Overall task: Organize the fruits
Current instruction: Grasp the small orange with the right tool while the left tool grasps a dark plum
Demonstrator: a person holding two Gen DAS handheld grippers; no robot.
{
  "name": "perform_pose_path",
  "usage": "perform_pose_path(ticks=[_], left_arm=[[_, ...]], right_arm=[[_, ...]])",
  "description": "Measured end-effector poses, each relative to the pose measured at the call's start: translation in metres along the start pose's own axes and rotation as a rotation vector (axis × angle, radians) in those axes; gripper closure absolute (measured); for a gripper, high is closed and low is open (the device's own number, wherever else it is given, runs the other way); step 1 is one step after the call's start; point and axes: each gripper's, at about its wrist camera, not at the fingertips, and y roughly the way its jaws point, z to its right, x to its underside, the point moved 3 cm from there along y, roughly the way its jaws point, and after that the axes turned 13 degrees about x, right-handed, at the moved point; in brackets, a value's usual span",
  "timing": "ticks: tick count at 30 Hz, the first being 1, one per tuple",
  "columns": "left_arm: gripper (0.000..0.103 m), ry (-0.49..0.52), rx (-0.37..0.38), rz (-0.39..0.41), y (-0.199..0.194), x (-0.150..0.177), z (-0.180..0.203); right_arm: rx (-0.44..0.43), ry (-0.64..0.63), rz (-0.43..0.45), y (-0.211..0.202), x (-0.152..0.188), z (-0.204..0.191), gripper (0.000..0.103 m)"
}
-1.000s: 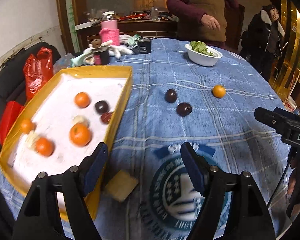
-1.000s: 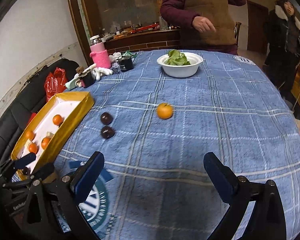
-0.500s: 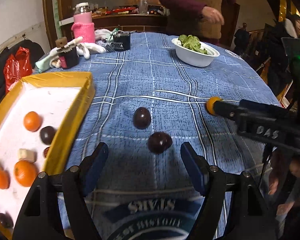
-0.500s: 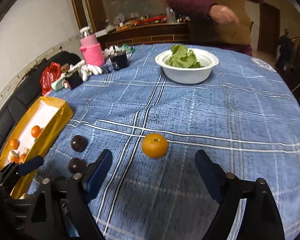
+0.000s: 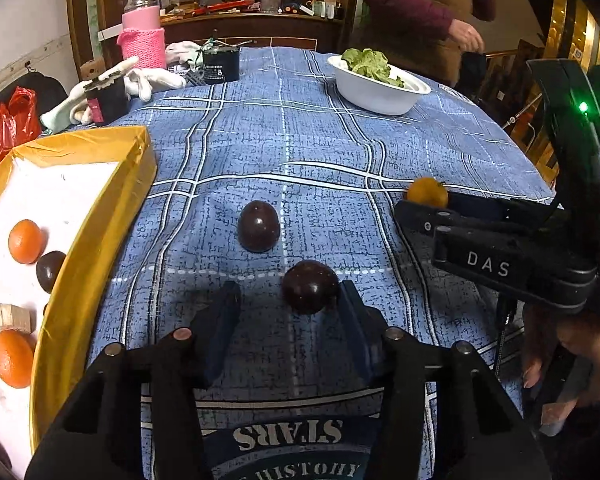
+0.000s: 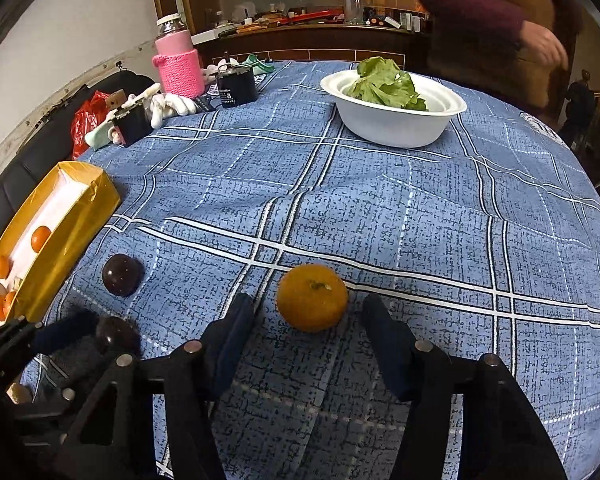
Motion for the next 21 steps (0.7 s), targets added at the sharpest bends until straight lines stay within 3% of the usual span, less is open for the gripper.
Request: perform_pose_path(ticks=[2,4,6,14,21], left_arm=[[0.055,0.005,-0.005,-0.003,0.000,0.000,0.002],[0.063,0.013,-0.003,-0.004,0.001,-0.001,0.004],[0.079,0.019,0.018,-0.006,0.003,-0.002,0.008],[0.083,0.013,0.043,-0.011,0.001,-0.004,0.009],[0.083,0.019,0.049,0.033,-0.021,-0.002,0.013]], right_arm=[[0.004,-0.005,0.001,0.000,0.000,0.000,0.048],[0.019,-0.010,0.003,-0.001,0.001,0.001,0.057],[0.018,-0.003,0.003,-0.001,0.001,0.003,0.066],[0.007,0.001,-0.001,-0.005,0.004,0.004,0.069],[-0.005,0.013,0.008,-0.019,0.012,0.003,0.069]])
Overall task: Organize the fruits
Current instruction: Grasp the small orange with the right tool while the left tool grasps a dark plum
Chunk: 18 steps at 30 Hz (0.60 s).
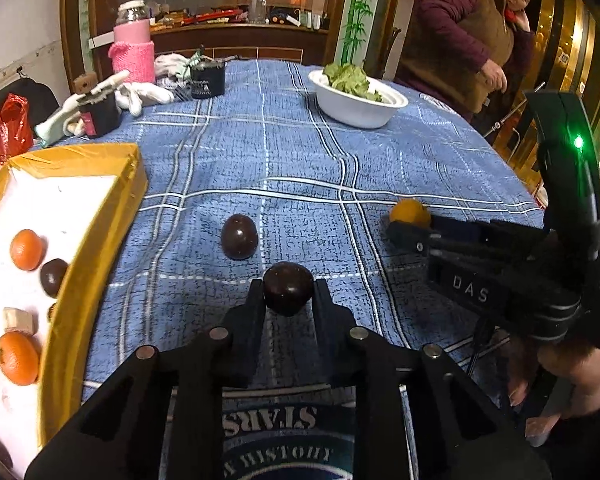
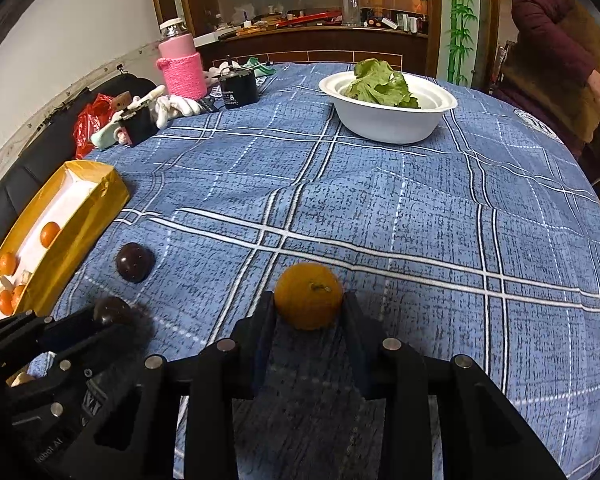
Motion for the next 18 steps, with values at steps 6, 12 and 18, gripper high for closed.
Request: perform_pose_path(ticks=[6,12,18], left_arm=[[0.083,-0.021,-0.031,0.033,-0.027,0.007,-0.004],[0.082,-0.087,-0.101,0.082,-0.065,0.017,-0.027],[0.082,-0.150,-0.202,0.139,-0.105,0.024,-0.058]], right_arm=[[-0.013,0.000,0.014,-0.021,0.009,-0.008,0.069],[-0.040,-0.033,0.051,-0.051,0.012,-0.033,0.069],[-0.089,-0.091,0.099,-0.082,0.008,-0.076,0.070]])
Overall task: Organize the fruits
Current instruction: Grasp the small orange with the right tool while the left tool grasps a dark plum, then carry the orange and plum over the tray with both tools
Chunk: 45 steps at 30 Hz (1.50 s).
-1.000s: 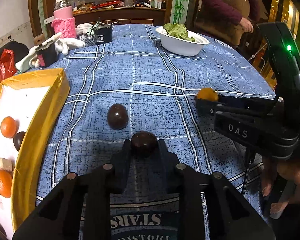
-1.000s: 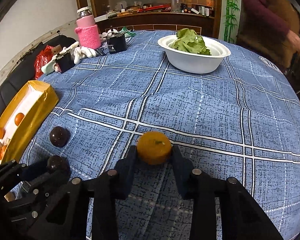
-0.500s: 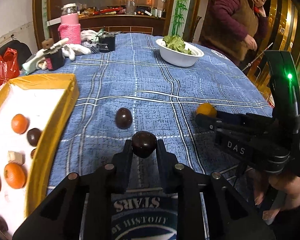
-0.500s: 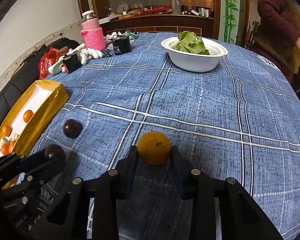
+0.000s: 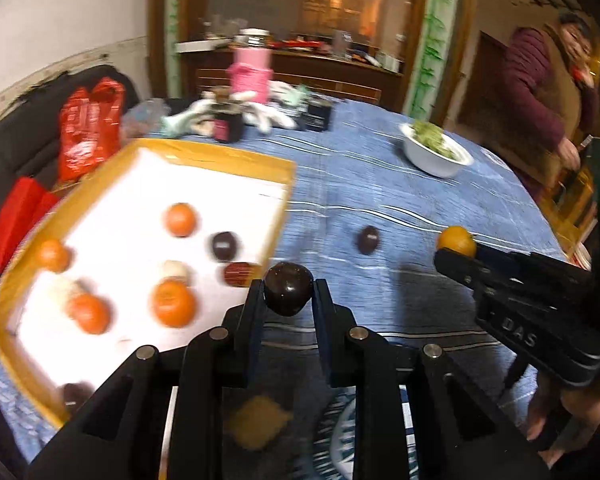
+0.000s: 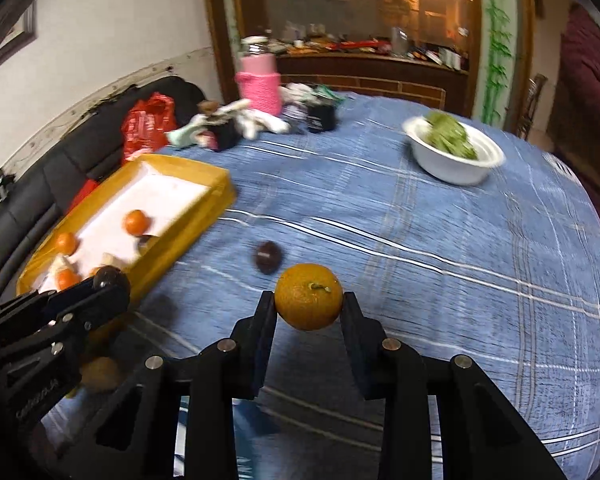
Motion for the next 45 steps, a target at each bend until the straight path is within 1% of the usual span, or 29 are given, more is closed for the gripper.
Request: perform_pose_path(ticks=[8,14,19,31,38,45], left_arm=[[0.082,-0.075,-0.111,0.041,-0.030,-0.001,-0.050],[0.082,-0.104,-0.155,0.054,-0.040,-0.001,-0.071],[0.082,-0.121,-0.198,0.055,-0.045,0.000,-0.083],[0.082,-0.157,-0.279,0.044,-0.049,0.001,-0.104],[0.082,-0.166,-0.295,0.027,-0.044,0.003,-0.108],[0.082,-0.180,-0.307,0.033,-0.046,0.001,-0.114]], right_arm=[[-0.079,-0.068,0.050,-0.024,-0.019,-0.066,0.070],[-0.133,-0.110,0.063,-0.029,-0.026,-0.110,0.070],[-0.165,-0.130,0.074,-0.034,-0.030,-0.133,0.071],[-0.203,-0.171,0.060,-0.021,-0.032,-0.173,0.071],[-0.210,-0.179,0.039,-0.009,-0.029,-0.183,0.071],[-0.212,-0.178,0.043,-0.008,-0.032,-0.184,0.071]])
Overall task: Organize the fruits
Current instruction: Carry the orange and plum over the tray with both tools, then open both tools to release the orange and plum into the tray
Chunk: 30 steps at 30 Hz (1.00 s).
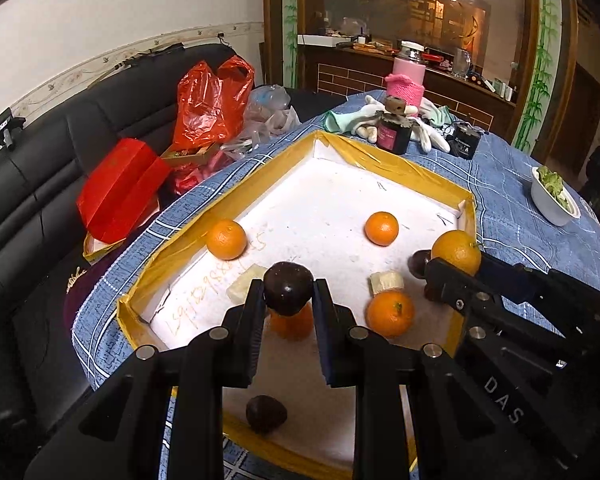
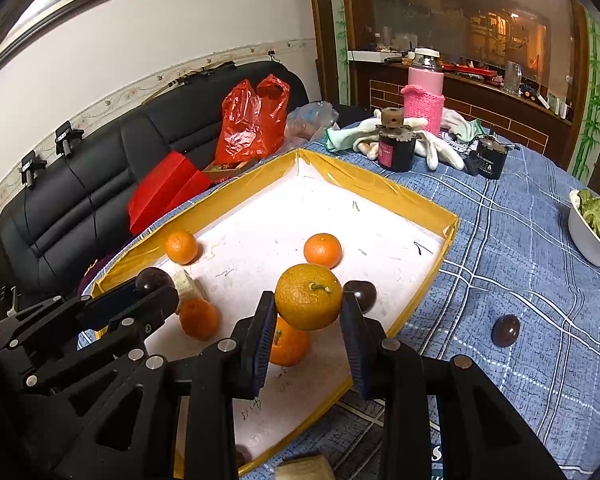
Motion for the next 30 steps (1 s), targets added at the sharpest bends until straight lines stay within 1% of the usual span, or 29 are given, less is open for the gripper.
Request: perform_pose_path(ticks=[13,17,30], left_arm=[[0.082,-0.011,-0.007,0.021,-0.006,-0.004,-0.006],[0.082,-0.027,-0.016,0.012,-0.002,-0.003,-0.013],[0.081,-0.073,-0.039,-0.019,0.010,-0.001,-0.030]], right_arm=[[0.006,-0.013,0.014,-0.003,-0.006,-0.009,0.071],[0.016,-0.019,0.013,-0.002,-0.007,-0.011,0.071],[0.048,-0.034,-0.041,0.017,-0.005,-0.020,0.070]])
